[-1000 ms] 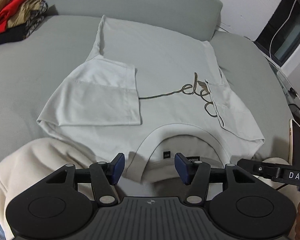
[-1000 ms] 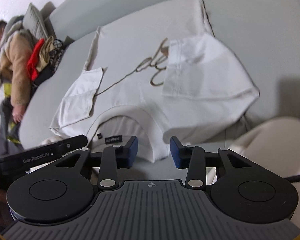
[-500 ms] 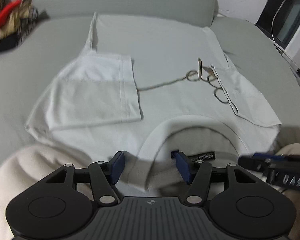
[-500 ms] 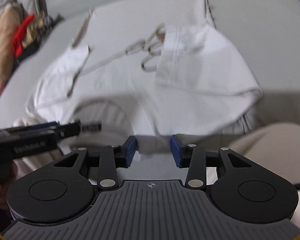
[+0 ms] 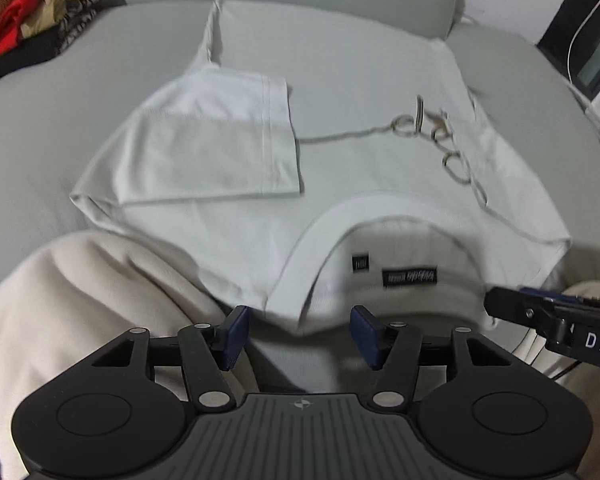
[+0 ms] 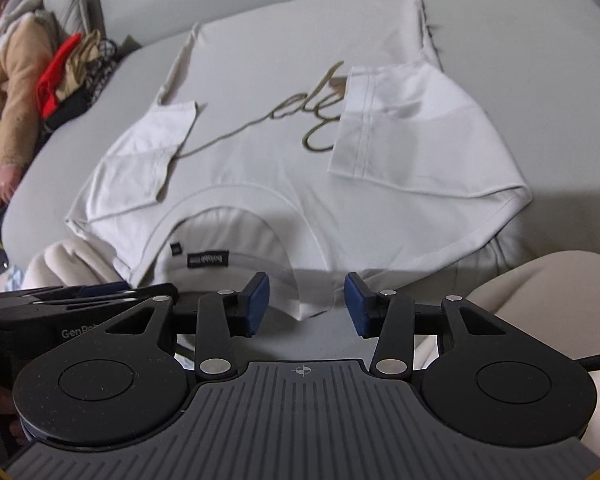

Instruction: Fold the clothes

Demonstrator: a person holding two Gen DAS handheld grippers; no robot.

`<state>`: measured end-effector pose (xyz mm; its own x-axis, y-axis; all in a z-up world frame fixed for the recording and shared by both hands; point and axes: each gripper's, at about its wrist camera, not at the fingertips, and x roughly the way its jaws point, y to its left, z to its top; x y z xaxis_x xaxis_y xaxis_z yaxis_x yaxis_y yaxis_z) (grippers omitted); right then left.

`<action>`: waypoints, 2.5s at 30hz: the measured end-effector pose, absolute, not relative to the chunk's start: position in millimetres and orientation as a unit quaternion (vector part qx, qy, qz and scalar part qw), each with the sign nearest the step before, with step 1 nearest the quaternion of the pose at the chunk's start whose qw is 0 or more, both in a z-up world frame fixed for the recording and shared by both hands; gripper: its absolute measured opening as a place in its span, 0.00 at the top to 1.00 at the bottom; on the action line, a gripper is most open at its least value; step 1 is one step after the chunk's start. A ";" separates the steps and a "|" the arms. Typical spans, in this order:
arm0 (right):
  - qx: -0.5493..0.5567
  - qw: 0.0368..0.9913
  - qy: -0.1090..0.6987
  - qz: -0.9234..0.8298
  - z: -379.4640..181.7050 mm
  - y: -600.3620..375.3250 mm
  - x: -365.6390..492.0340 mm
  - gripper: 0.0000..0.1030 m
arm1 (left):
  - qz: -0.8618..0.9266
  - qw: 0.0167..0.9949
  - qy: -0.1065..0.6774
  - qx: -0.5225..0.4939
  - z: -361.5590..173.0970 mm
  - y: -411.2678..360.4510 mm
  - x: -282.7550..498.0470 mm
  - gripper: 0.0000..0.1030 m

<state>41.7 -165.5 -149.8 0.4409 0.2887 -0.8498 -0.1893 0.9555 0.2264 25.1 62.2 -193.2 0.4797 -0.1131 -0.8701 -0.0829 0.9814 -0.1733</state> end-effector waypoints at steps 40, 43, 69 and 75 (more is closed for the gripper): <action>0.065 0.968 0.216 -0.109 8.1 -233.8 73.7 0.17 | -0.016 0.906 0.381 -0.184 -73.6 113.6 28.4 0.40; 0.039 0.969 0.226 -0.094 2.9 -219.6 86.3 0.16 | 0.003 0.905 0.390 -0.170 -73.4 117.4 28.5 0.40; 0.123 0.931 0.340 0.050 -23.2 -237.9 237.6 0.17 | 0.015 0.924 0.369 -0.097 -79.4 169.0 183.0 0.39; 0.177 0.904 0.388 0.031 -78.0 -265.2 326.9 0.40 | 0.031 0.909 0.400 -0.111 -131.9 206.8 277.6 0.47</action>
<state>326.9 -265.2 -78.0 0.6965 0.1931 -0.6911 0.0812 0.9357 0.3433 277.6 206.8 -131.9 0.6785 -0.0327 -0.7339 -0.1449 0.9734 -0.1774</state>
